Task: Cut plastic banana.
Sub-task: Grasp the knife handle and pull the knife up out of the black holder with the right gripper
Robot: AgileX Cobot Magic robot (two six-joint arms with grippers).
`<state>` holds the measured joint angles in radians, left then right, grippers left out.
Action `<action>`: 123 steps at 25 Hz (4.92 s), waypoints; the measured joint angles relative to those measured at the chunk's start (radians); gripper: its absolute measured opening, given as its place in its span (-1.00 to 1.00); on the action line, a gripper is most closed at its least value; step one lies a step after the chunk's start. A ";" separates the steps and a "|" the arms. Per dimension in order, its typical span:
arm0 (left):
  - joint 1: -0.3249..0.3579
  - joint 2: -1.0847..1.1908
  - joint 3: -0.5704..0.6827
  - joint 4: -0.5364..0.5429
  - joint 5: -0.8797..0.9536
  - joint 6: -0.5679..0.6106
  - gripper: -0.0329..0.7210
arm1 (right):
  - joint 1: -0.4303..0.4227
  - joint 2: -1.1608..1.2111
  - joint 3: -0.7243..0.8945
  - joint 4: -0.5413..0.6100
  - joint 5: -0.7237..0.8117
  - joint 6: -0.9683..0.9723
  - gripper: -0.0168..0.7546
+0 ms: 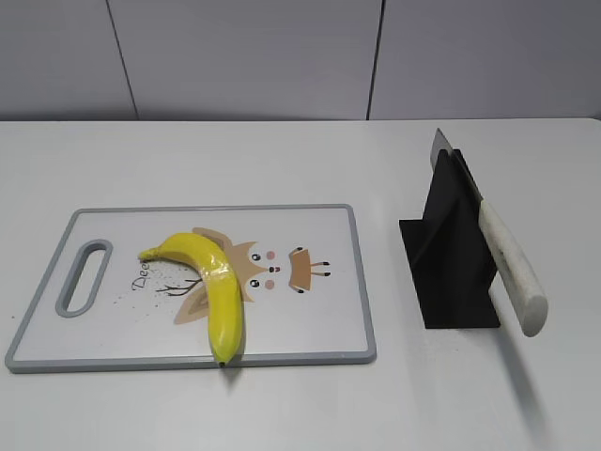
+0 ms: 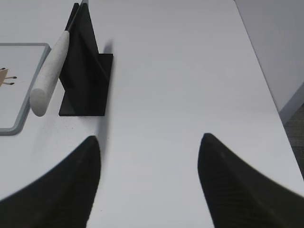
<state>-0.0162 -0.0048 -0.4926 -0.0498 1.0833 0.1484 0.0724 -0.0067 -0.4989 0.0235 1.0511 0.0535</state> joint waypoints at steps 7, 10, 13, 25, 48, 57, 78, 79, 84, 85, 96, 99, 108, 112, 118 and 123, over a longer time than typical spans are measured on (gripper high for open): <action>0.000 0.000 0.000 0.000 0.000 0.000 0.43 | 0.000 0.000 0.000 0.000 0.000 0.000 0.38; 0.000 0.000 0.000 0.000 0.000 0.000 0.43 | 0.000 0.000 0.000 0.000 0.000 0.000 0.38; 0.000 0.000 0.000 0.000 0.000 0.000 0.43 | 0.000 0.000 0.000 0.000 0.000 0.000 0.38; 0.000 0.000 0.000 0.000 0.000 0.000 0.42 | 0.000 0.000 0.000 0.000 0.000 0.000 0.38; 0.000 0.000 0.000 0.000 0.000 0.000 0.39 | 0.000 0.396 -0.105 0.035 -0.001 0.000 0.38; 0.000 0.000 0.000 0.000 0.000 0.000 0.39 | 0.142 0.618 -0.191 0.092 -0.013 0.029 0.38; 0.000 0.000 0.000 0.000 0.000 0.000 0.38 | 0.465 1.189 -0.573 0.032 0.067 0.224 0.38; 0.000 0.000 0.000 0.000 0.000 0.000 0.38 | 0.466 1.210 -0.575 0.031 0.069 0.237 0.38; 0.000 0.000 0.000 0.000 0.000 0.000 0.38 | 0.466 1.307 -0.578 0.021 0.073 0.304 0.38; 0.000 0.000 0.000 0.000 0.000 0.000 0.38 | 0.466 1.322 -0.578 0.016 0.073 0.310 0.38; 0.000 0.000 0.000 0.001 0.000 0.000 0.38 | 0.466 1.495 -0.578 -0.073 0.043 0.418 0.38; 0.000 0.000 0.000 0.001 0.000 0.000 0.38 | 0.466 1.537 -0.578 -0.084 0.042 0.420 0.38; 0.000 0.000 0.000 0.002 0.000 0.000 0.38 | 0.466 1.646 -0.579 -0.141 0.036 0.422 0.38; 0.000 0.000 0.000 0.002 0.000 0.000 0.38 | 0.466 1.679 -0.579 -0.141 0.036 0.424 0.31; 0.000 0.000 0.000 0.002 0.000 0.000 0.38 | 0.466 1.690 -0.579 -0.099 0.036 0.430 -0.36; 0.000 0.000 0.000 0.002 0.000 0.000 0.38 | 0.462 1.690 -0.580 -0.076 0.033 0.453 -0.45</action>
<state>-0.0162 -0.0048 -0.4926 -0.0477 1.0833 0.1484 0.5341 1.6838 -1.0790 -0.0527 1.0846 0.5060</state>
